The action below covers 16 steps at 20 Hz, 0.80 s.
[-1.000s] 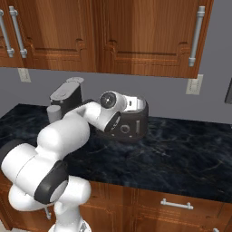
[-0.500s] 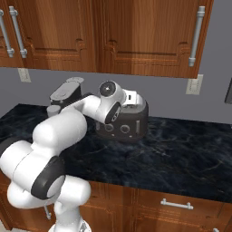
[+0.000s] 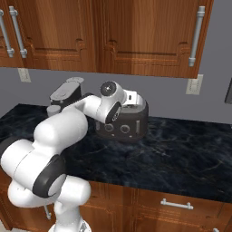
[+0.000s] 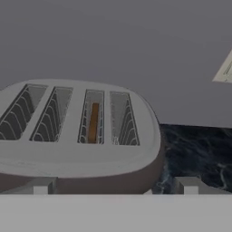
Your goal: Start the toaster. Once the lever pops up, take the bread to the plate on the dining counter.
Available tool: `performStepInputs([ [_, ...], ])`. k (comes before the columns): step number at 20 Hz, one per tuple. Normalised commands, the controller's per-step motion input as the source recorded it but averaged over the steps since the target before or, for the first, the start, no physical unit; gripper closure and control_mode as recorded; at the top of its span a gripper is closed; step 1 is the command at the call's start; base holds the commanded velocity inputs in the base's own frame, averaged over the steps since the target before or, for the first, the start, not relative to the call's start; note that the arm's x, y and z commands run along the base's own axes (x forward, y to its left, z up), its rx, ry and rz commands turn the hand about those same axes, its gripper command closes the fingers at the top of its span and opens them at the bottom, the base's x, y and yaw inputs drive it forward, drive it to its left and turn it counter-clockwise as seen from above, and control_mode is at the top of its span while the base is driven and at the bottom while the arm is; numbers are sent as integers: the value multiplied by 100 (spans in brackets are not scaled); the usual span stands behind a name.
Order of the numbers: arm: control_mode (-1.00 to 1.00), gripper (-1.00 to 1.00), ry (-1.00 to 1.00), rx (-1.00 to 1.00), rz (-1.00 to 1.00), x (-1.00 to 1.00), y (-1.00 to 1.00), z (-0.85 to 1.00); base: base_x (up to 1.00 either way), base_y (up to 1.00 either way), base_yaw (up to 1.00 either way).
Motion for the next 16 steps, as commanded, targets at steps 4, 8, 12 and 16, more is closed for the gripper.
performStepInputs([
  [4,-100,-100,0,0,0,2,0,-8,0,0,0],
  [8,-100,-100,0,0,0,14,0,-3,0,0,0],
  [12,-100,-100,0,0,0,19,0,-3,0,0,0],
  [16,-100,-100,0,0,0,21,-1,-14,0,0,0],
])
